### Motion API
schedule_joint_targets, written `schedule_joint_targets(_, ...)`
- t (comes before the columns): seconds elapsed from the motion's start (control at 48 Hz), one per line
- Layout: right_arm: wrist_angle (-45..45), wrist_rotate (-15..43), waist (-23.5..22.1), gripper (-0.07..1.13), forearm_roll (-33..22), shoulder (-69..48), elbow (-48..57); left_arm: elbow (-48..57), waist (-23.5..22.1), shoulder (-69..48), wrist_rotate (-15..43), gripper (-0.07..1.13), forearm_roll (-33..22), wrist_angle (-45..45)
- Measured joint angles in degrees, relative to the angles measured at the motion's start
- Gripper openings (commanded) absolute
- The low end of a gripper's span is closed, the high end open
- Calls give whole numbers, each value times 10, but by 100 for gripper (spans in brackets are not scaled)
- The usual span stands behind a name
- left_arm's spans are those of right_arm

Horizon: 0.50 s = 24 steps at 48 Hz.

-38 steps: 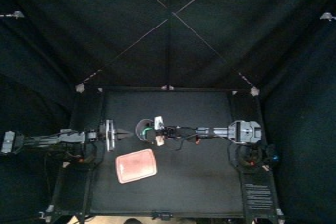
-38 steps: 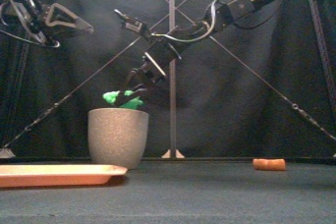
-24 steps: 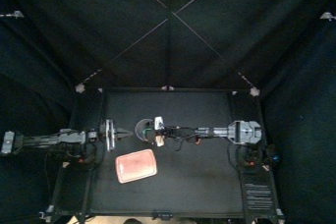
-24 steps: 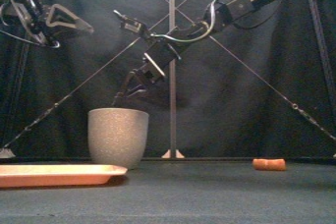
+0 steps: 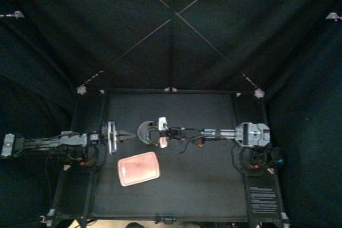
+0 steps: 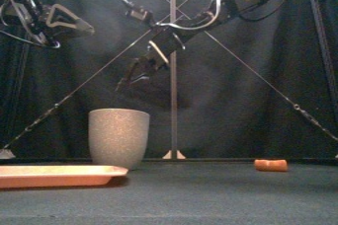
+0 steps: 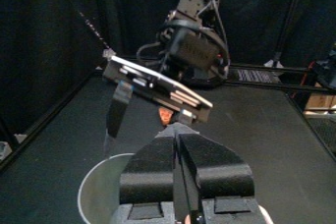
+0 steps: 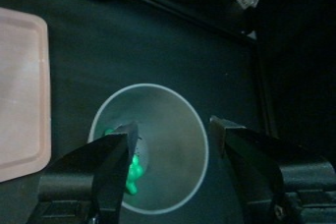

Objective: Pick the green grapes then place it in the grey bowl
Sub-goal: Drop green grapes in the grey bowl and return to neutral

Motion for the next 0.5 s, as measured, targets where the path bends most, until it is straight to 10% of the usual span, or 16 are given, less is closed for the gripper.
schedule_joint_targets(0.5, -117, 29, 45, 93, 104, -172, 196, 1, -1, 0, 1, 39, 11, 0)
